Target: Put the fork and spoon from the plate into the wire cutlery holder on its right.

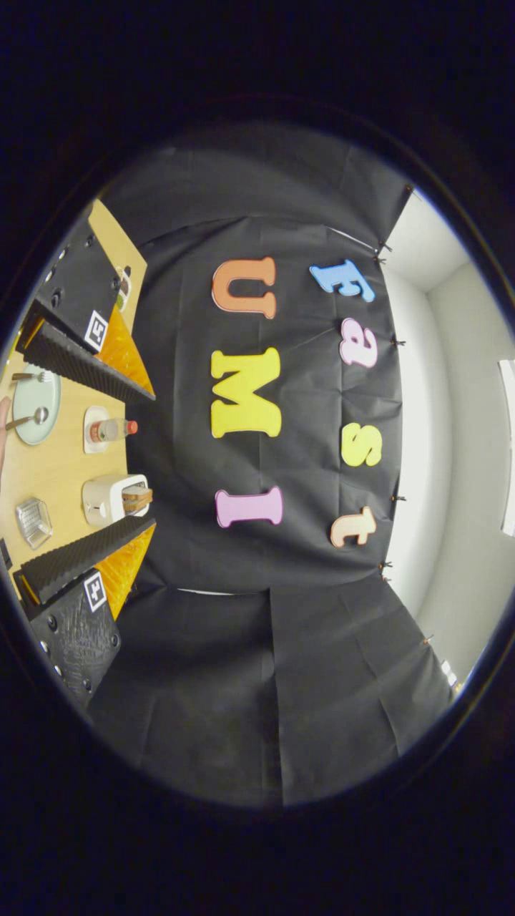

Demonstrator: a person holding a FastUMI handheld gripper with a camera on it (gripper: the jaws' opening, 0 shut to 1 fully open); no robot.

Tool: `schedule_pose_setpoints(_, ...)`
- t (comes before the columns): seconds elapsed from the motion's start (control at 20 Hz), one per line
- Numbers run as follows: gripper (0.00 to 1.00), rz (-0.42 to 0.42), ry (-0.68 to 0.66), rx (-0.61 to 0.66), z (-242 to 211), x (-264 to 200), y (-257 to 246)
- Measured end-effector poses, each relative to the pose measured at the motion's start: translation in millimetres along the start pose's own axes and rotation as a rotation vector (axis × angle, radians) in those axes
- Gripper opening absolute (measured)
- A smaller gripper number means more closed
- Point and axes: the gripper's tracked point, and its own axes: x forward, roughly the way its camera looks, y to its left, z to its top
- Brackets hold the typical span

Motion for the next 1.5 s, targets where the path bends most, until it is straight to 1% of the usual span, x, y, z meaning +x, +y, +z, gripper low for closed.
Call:
schedule_pose_setpoints(0.35,0.95,0.004,0.024,-0.037,-26,17,-2)
schedule_pose_setpoints(0.55,0.95,0.048,0.100,-0.064,-77,38,12)
schedule_pose_setpoints(0.65,0.95,0.062,0.173,-0.110,-112,51,15)
schedule_pose_setpoints(0.8,0.96,0.111,0.314,-0.156,-171,63,22)
schedule_pose_setpoints(0.95,0.95,0.175,0.458,-0.164,-229,65,34)
schedule_pose_setpoints(1.1,0.95,0.201,0.575,-0.164,-284,69,43)
schedule_pose_setpoints(1.3,0.95,0.207,0.739,-0.131,-350,62,58)
schedule_pose_setpoints(1.35,0.94,0.198,0.765,-0.125,-363,61,60)
schedule_pose_setpoints(1.4,0.91,0.179,0.792,-0.113,-376,61,61)
schedule_pose_setpoints(1.5,0.86,0.183,0.863,-0.055,-398,55,72)
